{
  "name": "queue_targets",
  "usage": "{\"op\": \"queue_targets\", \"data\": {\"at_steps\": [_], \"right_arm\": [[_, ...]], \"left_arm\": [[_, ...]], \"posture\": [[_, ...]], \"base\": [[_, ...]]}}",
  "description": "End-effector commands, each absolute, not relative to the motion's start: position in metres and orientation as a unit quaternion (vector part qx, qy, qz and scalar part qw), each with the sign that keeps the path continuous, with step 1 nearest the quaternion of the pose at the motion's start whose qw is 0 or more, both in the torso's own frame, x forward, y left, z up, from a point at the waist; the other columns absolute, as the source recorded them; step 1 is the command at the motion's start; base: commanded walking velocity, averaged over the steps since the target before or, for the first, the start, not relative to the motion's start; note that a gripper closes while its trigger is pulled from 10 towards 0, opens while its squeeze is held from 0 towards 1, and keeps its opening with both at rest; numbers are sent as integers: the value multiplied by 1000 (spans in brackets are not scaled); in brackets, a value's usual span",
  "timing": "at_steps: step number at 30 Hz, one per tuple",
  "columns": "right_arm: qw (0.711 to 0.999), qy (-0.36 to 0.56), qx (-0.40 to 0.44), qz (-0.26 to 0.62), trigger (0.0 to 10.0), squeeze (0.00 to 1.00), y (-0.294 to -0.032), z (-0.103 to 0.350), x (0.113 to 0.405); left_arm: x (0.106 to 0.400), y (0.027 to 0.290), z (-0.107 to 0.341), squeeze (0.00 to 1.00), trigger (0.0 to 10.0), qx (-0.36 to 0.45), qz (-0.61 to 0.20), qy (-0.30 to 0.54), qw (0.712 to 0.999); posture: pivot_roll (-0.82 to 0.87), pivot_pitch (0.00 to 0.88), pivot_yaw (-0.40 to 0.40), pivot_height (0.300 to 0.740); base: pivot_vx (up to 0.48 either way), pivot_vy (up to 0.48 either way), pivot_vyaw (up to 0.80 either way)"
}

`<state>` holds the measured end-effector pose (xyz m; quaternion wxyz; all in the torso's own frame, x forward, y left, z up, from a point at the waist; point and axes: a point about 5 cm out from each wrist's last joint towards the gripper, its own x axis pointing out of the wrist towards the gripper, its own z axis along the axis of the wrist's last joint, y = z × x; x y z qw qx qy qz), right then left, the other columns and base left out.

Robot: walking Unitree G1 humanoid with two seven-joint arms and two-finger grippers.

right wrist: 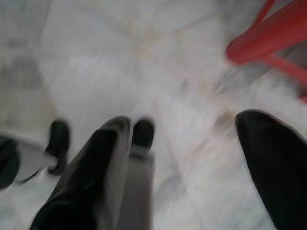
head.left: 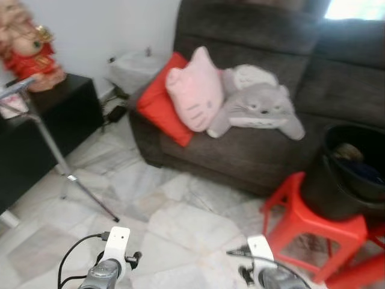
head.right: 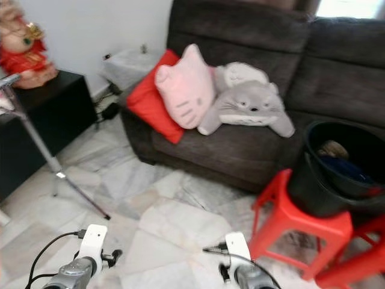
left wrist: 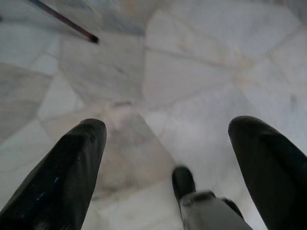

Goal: Hang hanger

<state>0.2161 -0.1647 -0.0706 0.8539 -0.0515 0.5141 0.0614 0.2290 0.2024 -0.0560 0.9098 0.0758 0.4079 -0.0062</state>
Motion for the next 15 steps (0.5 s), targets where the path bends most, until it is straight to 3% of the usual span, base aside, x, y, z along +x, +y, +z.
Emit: {"op": "queue_targets", "data": {"at_steps": [1, 8, 15], "right_arm": [[853, 514, -57, 65, 10000, 0, -167, -69, 218], [860, 507, -49, 35, 10000, 0, -174, -66, 223], [863, 503, -40, 16, 10000, 0, -181, -68, 219]], "left_arm": [[229, 197, -58, 0, 10000, 74, -11, 418, 905], [238, 185, -54, 0, 10000, 84, -29, 422, 902], [236, 190, -55, 0, 10000, 67, 4, 427, 902]], "posture": [[-52, 0, 2, 740], [-97, 0, 12, 740], [-52, 0, -22, 740]], "base": [[0, 0, -706], [0, 0, -703], [0, 0, 0]]}}
